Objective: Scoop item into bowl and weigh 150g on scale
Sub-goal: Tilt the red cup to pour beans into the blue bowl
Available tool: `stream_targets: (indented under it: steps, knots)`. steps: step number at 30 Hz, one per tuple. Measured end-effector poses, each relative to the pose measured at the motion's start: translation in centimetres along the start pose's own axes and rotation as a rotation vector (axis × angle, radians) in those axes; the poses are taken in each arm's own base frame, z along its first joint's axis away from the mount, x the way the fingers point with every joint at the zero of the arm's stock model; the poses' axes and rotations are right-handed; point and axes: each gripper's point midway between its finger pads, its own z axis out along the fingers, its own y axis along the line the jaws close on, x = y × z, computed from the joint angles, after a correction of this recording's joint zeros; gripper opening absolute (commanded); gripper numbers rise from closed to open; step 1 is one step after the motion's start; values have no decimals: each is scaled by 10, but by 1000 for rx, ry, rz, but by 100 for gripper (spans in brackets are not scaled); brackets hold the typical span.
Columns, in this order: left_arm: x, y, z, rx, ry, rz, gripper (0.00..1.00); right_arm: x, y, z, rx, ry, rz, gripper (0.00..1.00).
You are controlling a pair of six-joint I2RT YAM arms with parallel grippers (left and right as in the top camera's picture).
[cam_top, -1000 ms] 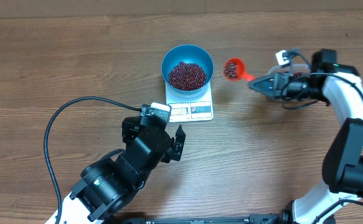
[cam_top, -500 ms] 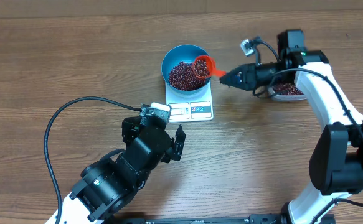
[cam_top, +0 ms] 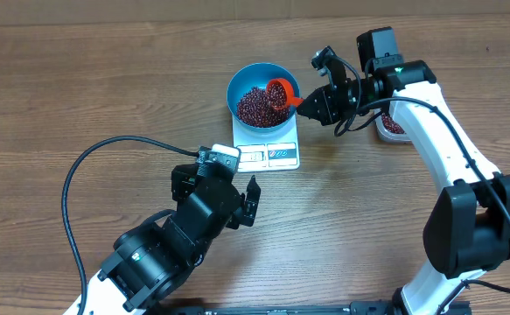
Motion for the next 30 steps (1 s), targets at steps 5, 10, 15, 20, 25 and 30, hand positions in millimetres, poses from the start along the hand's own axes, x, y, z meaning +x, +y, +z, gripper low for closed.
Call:
stream_targets:
  steps: [5, 10, 15, 20, 25, 30]
  knots:
    - [0, 0, 0, 0, 0, 0, 100, -4, -4, 3, 45, -4, -50, 4]
    - [0, 0, 0, 0, 0, 0, 100, -5, -7, 3, 61, -6, -97, 4]
    - [0, 0, 0, 0, 0, 0, 99, -4, -9, 5, 83, 6, -158, 4]
    - [0, 0, 0, 0, 0, 0, 100, -4, -4, 10, 89, 21, -242, 4]
    - [0, 0, 0, 0, 0, 0, 100, -5, 0, 15, 100, 32, -308, 4]
    - [0, 0, 0, 0, 0, 0, 99, -5, 2, 17, 107, 36, -344, 4]
